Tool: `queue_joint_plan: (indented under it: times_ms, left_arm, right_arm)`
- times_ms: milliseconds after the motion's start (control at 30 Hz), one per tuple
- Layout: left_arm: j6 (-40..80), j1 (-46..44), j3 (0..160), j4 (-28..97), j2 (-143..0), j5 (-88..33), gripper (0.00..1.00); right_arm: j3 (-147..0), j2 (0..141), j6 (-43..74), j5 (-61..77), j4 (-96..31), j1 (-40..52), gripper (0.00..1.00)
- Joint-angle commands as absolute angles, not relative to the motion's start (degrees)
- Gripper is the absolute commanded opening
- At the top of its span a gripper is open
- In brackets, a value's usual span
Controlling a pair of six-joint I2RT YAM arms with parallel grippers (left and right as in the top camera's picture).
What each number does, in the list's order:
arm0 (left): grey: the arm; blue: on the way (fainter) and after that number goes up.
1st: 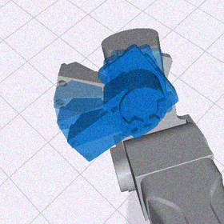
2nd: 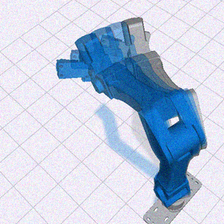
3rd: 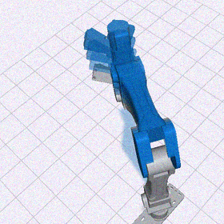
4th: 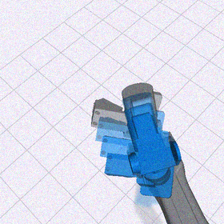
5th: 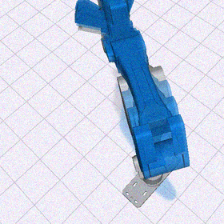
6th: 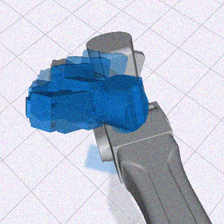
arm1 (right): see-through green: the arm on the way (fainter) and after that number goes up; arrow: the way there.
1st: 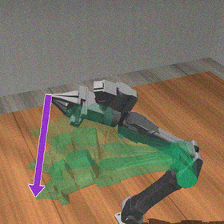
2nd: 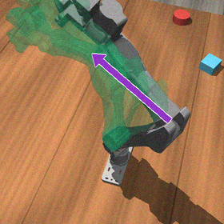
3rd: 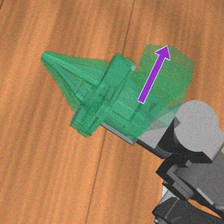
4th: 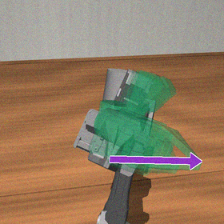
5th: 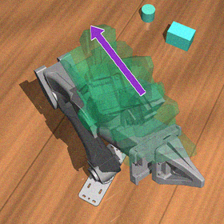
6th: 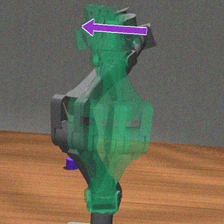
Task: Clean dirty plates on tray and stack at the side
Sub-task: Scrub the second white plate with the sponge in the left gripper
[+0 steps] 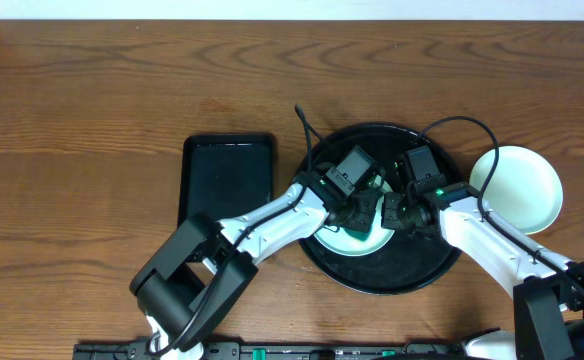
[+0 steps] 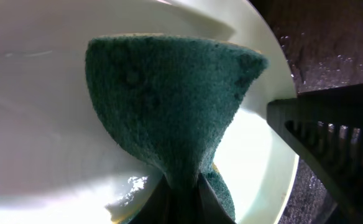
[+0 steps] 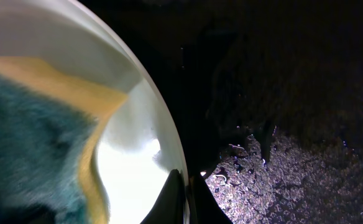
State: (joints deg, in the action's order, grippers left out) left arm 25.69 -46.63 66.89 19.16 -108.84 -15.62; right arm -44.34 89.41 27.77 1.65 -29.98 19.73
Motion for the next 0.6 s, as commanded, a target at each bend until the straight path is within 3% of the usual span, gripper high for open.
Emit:
queue_joint_plan:
  times_ms: [0, 167, 300, 567]
  left_arm:
    - [26.2, -46.3, 66.6, 22.4, -111.5, -11.0, 0.08]
    - [26.2, -42.5, 66.6, 28.6, -109.9, -2.4, 0.07]
    - [24.8, -39.2, 66.6, 30.4, -104.4, -5.4, 0.07]
    - [24.5, -40.9, 66.6, 27.7, -100.2, -10.3, 0.08]
  right_arm:
    - [-44.2, 89.3, 26.5, 0.3, -30.1, 19.2, 0.01]
    - [-44.2, 89.3, 26.5, 0.3, -30.2, 19.2, 0.01]
    - [-44.2, 89.3, 26.5, 0.3, -30.3, 19.2, 0.01]
    - [-44.2, 89.3, 26.5, 0.3, -30.2, 19.2, 0.01]
